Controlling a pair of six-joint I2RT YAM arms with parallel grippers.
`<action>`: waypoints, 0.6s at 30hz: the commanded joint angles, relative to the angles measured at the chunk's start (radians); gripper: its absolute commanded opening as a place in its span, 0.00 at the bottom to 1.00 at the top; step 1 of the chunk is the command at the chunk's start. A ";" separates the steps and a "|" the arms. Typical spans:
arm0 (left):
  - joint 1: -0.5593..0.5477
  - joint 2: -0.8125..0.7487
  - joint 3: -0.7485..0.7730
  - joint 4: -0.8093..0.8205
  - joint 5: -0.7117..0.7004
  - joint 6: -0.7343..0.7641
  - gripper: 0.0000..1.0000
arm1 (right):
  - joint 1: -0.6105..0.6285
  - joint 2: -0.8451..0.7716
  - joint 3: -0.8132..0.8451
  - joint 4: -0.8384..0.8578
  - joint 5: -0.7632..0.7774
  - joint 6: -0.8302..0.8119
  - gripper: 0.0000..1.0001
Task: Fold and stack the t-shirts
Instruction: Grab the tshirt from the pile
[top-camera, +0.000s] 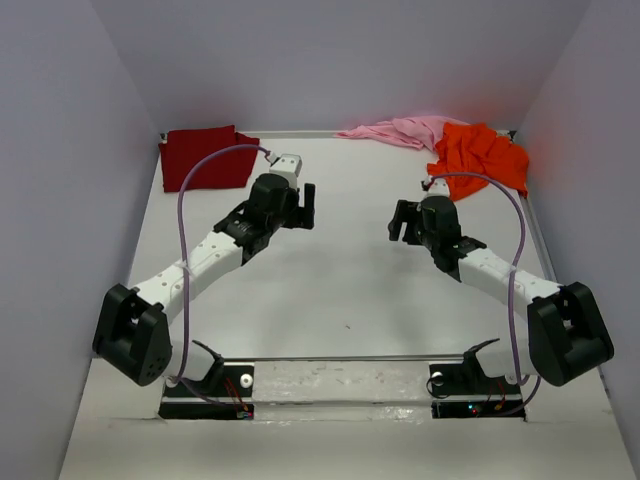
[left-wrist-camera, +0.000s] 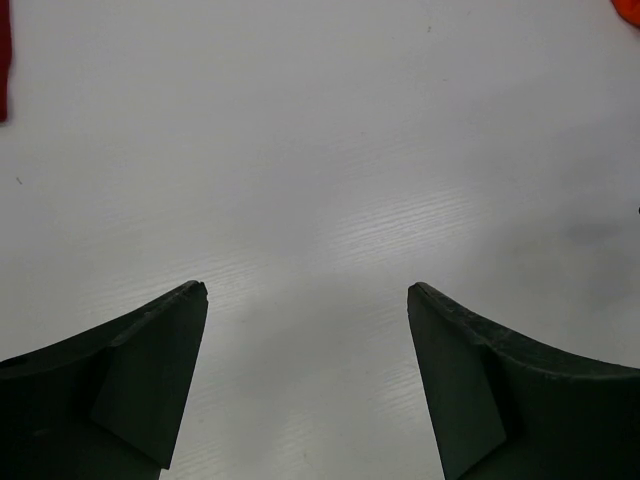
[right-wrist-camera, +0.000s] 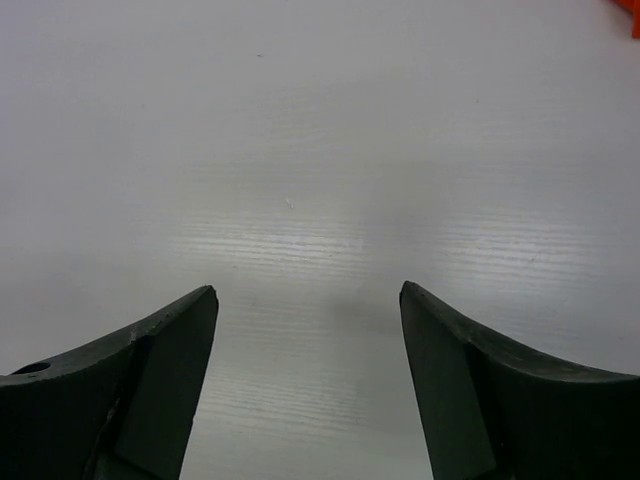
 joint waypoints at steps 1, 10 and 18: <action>0.004 -0.093 0.047 -0.002 -0.013 -0.008 0.91 | 0.002 -0.010 0.008 0.034 -0.008 -0.023 0.80; 0.032 -0.167 0.025 0.023 -0.024 -0.021 0.91 | 0.002 0.135 0.234 -0.060 0.134 -0.041 0.81; 0.106 -0.161 0.024 0.025 0.065 -0.070 0.91 | -0.007 0.580 0.798 -0.316 0.319 -0.182 0.80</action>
